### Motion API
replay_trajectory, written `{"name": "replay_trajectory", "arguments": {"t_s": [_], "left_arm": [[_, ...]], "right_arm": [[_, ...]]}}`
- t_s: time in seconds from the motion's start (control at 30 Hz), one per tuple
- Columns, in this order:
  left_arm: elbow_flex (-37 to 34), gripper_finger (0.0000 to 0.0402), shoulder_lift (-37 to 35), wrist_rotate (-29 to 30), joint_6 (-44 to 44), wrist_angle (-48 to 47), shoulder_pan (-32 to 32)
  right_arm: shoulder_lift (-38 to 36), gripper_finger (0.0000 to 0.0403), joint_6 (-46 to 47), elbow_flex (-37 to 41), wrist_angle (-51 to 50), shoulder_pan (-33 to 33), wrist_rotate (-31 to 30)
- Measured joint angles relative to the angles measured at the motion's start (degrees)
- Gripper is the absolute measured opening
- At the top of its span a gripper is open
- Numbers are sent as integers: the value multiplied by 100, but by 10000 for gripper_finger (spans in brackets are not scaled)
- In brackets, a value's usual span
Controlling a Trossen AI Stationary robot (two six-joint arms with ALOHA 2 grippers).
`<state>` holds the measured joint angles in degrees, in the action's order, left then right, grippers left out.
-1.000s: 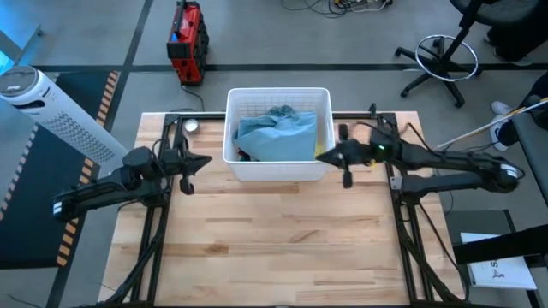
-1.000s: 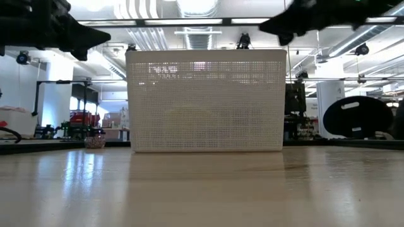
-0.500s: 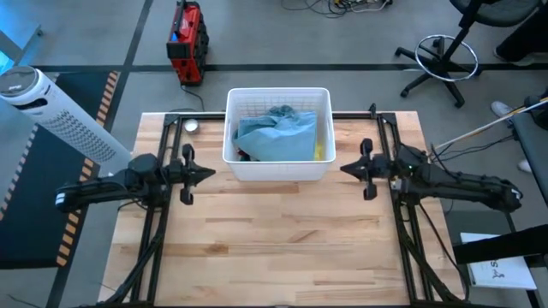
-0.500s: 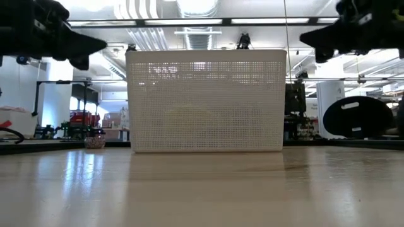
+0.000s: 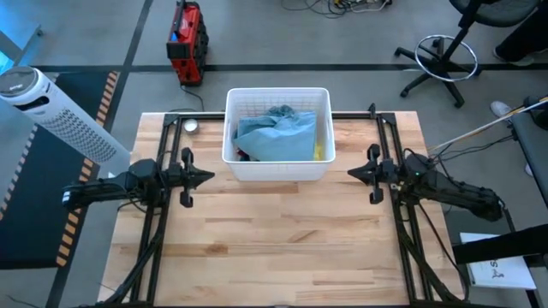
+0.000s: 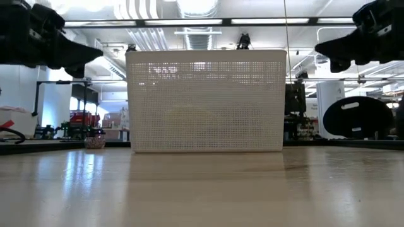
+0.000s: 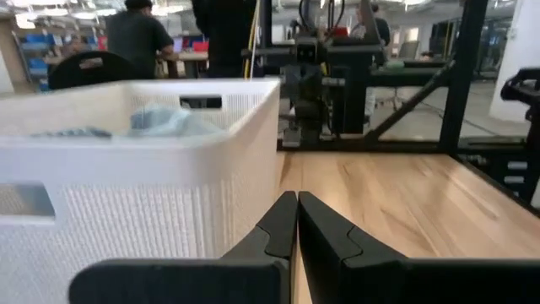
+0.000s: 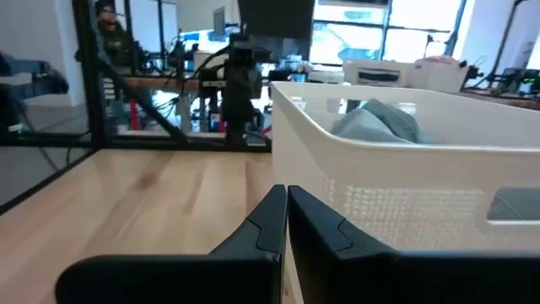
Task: Sort clothes
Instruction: Return to Home Position
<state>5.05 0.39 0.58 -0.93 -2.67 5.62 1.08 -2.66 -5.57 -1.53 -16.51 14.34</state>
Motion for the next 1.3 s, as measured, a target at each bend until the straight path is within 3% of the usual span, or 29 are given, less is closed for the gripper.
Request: {"name": "replay_trajectory", "arguments": {"t_s": [0.13,0.23,0.43,0.63,0.8,1.07,1.3], "left_arm": [[-281,0,-40,225,6,396,-202],[-442,0,-37,339,35,691,-319],[-444,0,-40,660,1,766,-538],[-444,0,-39,837,20,670,-700],[-447,0,-38,1246,20,586,-792],[-447,0,21,1254,105,570,-808],[-449,0,222,1256,230,565,-808]], "right_arm": [[-105,0,180,457,528,-2,-251],[-111,0,366,479,357,18,-730],[-49,0,238,483,873,303,-726],[-111,0,108,486,790,835,-1115],[-103,0,172,488,359,1470,-1878],[73,0,118,488,428,2039,-2753],[437,0,385,488,423,2026,-2797]]}}
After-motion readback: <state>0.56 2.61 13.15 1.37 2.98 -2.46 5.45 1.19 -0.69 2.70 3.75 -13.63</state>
